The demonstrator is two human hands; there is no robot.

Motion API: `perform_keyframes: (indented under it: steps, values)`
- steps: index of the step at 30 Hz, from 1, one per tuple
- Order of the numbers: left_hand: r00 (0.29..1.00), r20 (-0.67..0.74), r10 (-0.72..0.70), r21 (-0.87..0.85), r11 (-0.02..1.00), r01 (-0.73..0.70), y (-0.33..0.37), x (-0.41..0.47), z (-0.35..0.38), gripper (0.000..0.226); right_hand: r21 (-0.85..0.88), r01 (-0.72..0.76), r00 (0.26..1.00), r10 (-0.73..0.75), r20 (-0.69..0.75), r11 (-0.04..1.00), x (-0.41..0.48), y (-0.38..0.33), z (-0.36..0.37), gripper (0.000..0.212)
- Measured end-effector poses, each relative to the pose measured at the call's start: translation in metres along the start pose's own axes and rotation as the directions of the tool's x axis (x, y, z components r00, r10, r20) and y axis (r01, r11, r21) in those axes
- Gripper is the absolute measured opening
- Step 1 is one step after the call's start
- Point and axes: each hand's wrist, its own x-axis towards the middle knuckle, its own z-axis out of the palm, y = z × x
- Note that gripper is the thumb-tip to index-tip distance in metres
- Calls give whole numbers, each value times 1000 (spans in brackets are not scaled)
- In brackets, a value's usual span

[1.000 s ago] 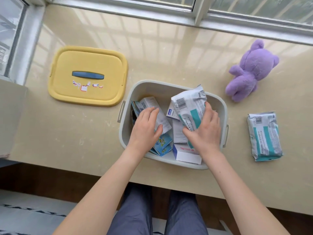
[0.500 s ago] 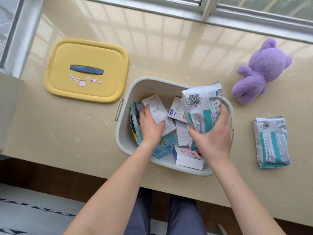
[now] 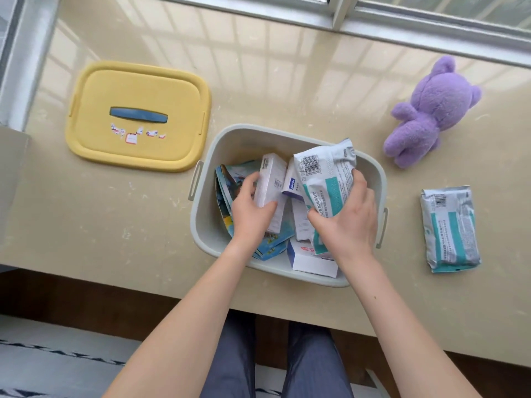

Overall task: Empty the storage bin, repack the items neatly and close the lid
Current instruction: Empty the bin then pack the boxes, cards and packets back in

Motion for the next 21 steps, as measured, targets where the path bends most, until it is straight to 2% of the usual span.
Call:
perform_keyframes:
  steps: [5,12,16,21]
  values:
    - [1000,10,8,-109,994,-7,30,-27,-28,57,96,-50,997,56,-60,994,-12,-8,-28,97]
    - [990,140,34,-247,969,1,78,-69,-41,57,163,-113,981,136,-140,980,-35,11,-88,98]
    - [973,224,55,-280,960,11,100,-97,-19,54,208,-189,959,226,-172,960,-47,49,-126,101]
    - [953,296,60,-295,955,31,115,-133,41,54,202,-313,915,352,-199,928,-53,125,-168,99]
